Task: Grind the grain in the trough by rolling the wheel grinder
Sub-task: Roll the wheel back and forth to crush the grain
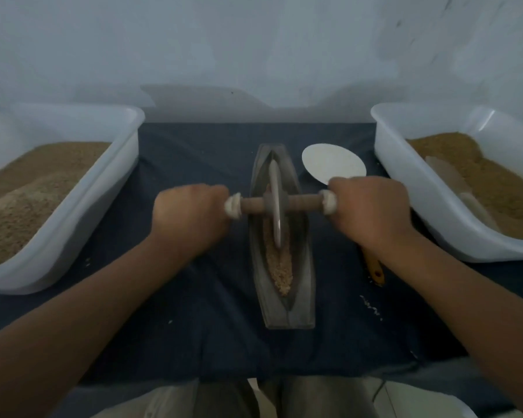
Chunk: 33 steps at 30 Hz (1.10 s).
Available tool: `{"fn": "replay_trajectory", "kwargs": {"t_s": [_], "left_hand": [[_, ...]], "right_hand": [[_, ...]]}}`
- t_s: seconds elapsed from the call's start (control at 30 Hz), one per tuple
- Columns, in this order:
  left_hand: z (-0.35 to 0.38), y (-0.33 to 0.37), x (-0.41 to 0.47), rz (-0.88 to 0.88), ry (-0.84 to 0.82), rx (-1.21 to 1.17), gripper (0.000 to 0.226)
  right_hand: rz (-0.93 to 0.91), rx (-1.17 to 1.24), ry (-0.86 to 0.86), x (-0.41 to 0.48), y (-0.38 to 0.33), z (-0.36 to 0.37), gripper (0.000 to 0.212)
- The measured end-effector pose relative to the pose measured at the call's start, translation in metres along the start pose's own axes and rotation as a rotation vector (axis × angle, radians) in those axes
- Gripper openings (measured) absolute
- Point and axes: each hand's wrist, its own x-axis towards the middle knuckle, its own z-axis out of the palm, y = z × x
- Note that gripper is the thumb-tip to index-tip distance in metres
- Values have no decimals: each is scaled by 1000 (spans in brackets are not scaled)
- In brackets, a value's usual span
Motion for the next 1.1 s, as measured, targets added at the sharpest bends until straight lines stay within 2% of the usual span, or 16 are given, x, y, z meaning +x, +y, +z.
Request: {"fn": "replay_trajectory", "kwargs": {"t_s": [0.1,0.2,0.27,0.33,0.4,0.47,0.6,0.67,0.77,0.83,0.97,1.03,1.1], "left_hand": [[8,2,51,-104,-117,14,27],[3,4,53,-106,-184,-17,25],[-3,2,24,-53,-136,-1,31],[-14,0,-13,27,-69,1,42],[-21,-4,-35,77,-58,-21,49],[-17,-6,-37,56,-84,-28,48],[3,-1,23,-82,-111,-24,31],[7,3,57,-125,-169,-45,28],[-3,8,69,-78,-214,2,28],[-12,4,47,-25,-227,31,30],[-28,-1,-22,131,-114,17,44],[-19,-5,-27,122,-129,-2,49],[-8,-6,-4,58,-146,14,45]], "right_hand": [[88,56,-1,42,-3,9,30],[63,111,11,45,0,5,33],[13,92,-10,25,3,3,29],[-31,78,56,-6,5,1,34],[-70,106,109,-28,7,2,33],[-85,87,113,-25,9,8,34],[-12,-34,89,34,2,14,46],[34,-13,0,59,2,13,52],[136,26,-157,63,4,11,34],[154,42,-224,36,4,6,30],[-19,171,-82,-30,3,-16,23],[-69,165,-85,-29,6,-16,27],[-27,48,-85,-3,4,-8,31]]}}
